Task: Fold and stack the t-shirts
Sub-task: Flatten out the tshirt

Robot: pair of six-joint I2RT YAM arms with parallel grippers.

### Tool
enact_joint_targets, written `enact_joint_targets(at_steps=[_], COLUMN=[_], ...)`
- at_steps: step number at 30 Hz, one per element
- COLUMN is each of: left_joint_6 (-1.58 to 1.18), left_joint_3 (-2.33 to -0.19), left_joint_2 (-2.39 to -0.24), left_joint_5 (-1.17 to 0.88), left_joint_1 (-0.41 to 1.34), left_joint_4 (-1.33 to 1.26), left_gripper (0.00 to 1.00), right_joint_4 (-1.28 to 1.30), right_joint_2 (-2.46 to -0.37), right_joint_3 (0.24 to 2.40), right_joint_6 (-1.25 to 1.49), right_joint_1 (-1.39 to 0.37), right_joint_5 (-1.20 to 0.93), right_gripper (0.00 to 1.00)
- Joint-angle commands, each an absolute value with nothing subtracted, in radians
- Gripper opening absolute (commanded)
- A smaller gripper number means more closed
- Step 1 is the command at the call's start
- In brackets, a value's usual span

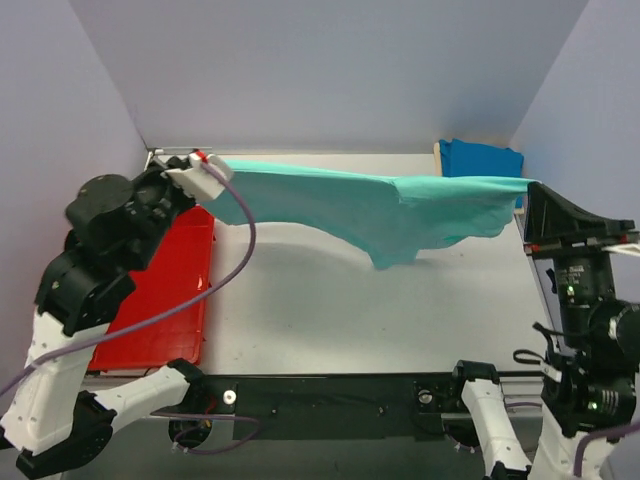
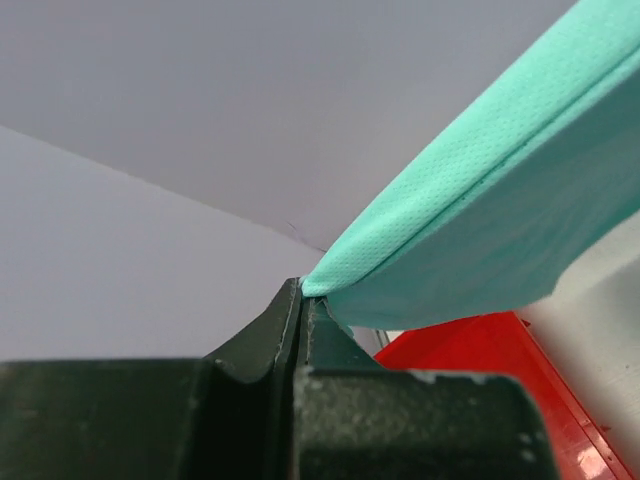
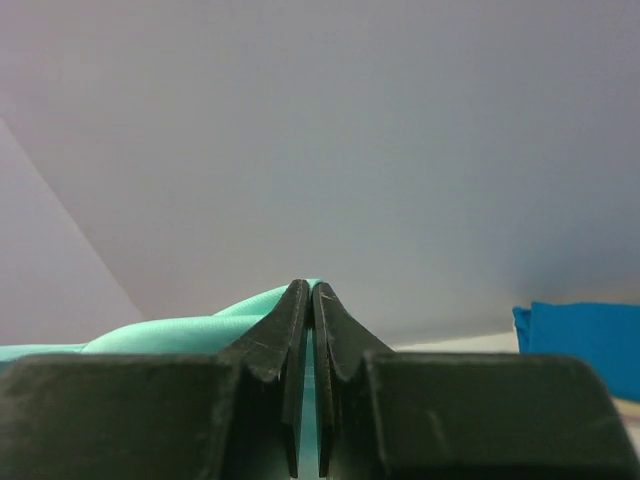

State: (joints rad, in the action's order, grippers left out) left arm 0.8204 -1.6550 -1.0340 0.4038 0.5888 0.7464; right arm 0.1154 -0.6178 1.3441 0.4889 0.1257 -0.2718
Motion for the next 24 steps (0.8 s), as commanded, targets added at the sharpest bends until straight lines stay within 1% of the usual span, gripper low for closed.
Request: enact_joint_targets(at_steps=[1, 4, 8, 12, 14, 15, 16, 17, 18, 19, 21, 24], left_joint_6=[0.758, 0.744, 0.742, 0.790, 0.802, 0.796, 0.770, 0.761, 0.744, 0.741, 0.741, 0.756], left_joint_3=[-1.814, -1.836, -1.784, -1.767, -1.813, -1.845, -1.906, -1.948, -2.024, -2.058, -2.161, -2.349], left_joint_2=[-0.988, -0.976, -0.999, -1.103, -1.181, -1.246, -1.287, -1.352, -1.392, -1.463, -1.553, -1.696], left_joint_5=[0.431, 0.405, 0.399, 0.433, 0.404, 0.355, 0.335, 0.298, 0.290, 0.282, 0.282, 0.291], left_joint_1=[0.584, 0.586, 0.586, 0.565, 0.520, 0.471, 0.450, 0.407, 0.388, 0.370, 0.351, 0.339], left_joint_4=[0.905, 0.925, 0.873, 0.755, 0.684, 0.678, 0.680, 0.681, 0.680, 0.680, 0.672, 0.675], left_gripper=[0.00, 0.00, 0.00, 0.00, 0.00, 0.00, 0.00, 0.00, 0.00, 0.00, 0.00, 0.00], right_joint_4=[0.152, 0.158, 0.112, 0.009, -0.087, -0.125, -0.138, -0.161, -0.173, -0.175, -0.166, -0.172], right_joint_2=[-0.574, -0.572, -0.632, -0.782, -0.885, -0.970, -1.012, -1.111, -1.156, -1.257, -1.383, -1.530], right_joint_3=[1.442, 1.457, 1.419, 1.387, 1.387, 1.416, 1.440, 1.495, 1.569, 1.618, 1.742, 1.920], right_joint_6=[0.463, 0.456, 0.468, 0.538, 0.569, 0.578, 0.592, 0.595, 0.601, 0.610, 0.629, 0.667], right_joint_1=[0.135, 0.137, 0.135, 0.133, 0.133, 0.133, 0.132, 0.130, 0.124, 0.123, 0.120, 0.118], right_joint_5=[-0.273, -0.270, -0.290, -0.334, -0.357, -0.380, -0.399, -0.441, -0.463, -0.501, -0.537, -0.551], right_gripper=[0.00, 0.00, 0.00, 0.00, 0.00, 0.00, 0.00, 0.00, 0.00, 0.00, 0.00, 0.00])
